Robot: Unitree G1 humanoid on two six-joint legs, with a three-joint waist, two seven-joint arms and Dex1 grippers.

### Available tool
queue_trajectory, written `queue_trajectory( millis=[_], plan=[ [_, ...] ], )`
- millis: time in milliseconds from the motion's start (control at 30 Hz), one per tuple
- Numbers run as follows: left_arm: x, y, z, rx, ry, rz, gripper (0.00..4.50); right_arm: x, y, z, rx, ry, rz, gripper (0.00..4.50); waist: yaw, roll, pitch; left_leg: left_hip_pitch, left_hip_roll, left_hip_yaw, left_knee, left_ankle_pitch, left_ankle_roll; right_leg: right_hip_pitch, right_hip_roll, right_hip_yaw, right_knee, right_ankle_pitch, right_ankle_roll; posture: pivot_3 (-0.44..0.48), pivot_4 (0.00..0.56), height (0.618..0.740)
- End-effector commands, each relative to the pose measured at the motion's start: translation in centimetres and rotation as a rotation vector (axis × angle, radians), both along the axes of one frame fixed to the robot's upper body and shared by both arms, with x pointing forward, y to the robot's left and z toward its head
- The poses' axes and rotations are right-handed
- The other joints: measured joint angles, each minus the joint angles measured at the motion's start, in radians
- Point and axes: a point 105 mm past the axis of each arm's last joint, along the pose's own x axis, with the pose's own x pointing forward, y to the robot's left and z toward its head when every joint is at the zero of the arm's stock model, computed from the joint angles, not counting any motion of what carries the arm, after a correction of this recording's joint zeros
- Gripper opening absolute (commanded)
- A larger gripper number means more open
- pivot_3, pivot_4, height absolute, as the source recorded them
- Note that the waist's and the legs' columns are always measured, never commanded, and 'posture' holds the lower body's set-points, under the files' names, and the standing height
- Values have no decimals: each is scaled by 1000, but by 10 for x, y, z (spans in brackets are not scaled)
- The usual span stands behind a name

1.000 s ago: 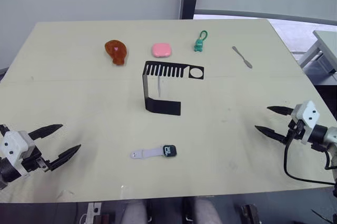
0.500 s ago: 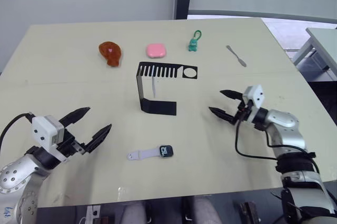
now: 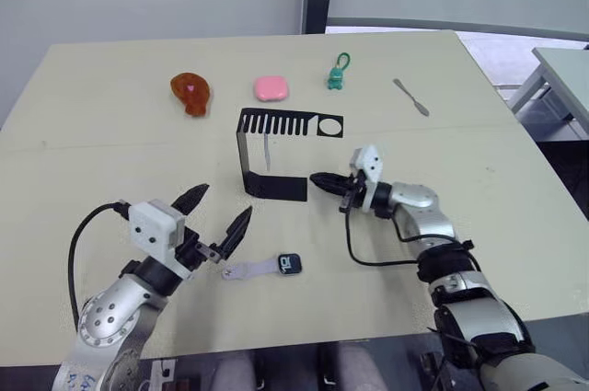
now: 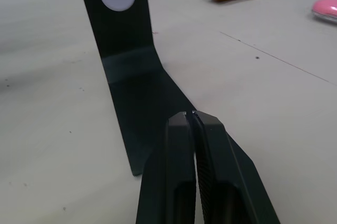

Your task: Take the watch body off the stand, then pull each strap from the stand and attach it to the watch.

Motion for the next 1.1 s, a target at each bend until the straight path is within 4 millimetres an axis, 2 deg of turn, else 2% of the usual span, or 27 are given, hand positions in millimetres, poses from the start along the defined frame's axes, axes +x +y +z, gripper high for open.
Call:
queue_trajectory(
  millis=[33, 200, 567, 633, 700, 1100],
  plan=[
    [-1, -14, 7, 15, -40, -14, 4500, 6, 10, 10, 6, -32, 4, 74, 0, 0, 0, 0, 0, 0, 0, 0, 0, 0, 0, 0, 0, 0, 0, 0, 150, 740],
    [6, -25, 3, 24, -39, -13, 4500, 6, 17, -9, -70, 0, 12, 74, 1, 0, 0, 0, 0, 0, 0, 0, 0, 0, 0, 0, 0, 0, 0, 0, 150, 740],
    [31, -45, 1, 9, -62, 40, 4500, 0, 18, -28, -123, 22, 51, 74, 1, 0, 0, 2, 0, 1, 0, 0, 0, 1, 0, 1, 0, 0, 0, 0, 150, 740],
    [36, -49, 2, 5, -70, 45, 3970, 1, 19, -29, -115, 30, 46, 0, 1, 0, 0, 3, 0, 1, 0, 0, 0, 1, 0, 1, 0, 0, 0, 0, 150, 740],
    [41, -50, 2, 13, -77, 61, 3211, 0, 20, -30, -114, 37, 50, 0, 1, -1, 0, 4, 0, 1, 0, 0, 0, 2, 0, 1, 0, 0, 0, 0, 150, 740],
    [70, -61, 3, 25, -90, 140, 3211, -5, 24, -36, -122, 50, 76, 0, 1, -1, -1, 4, 1, 1, 0, 0, 0, 2, 0, 0, 0, 0, 0, 0, 150, 740]
  ],
)
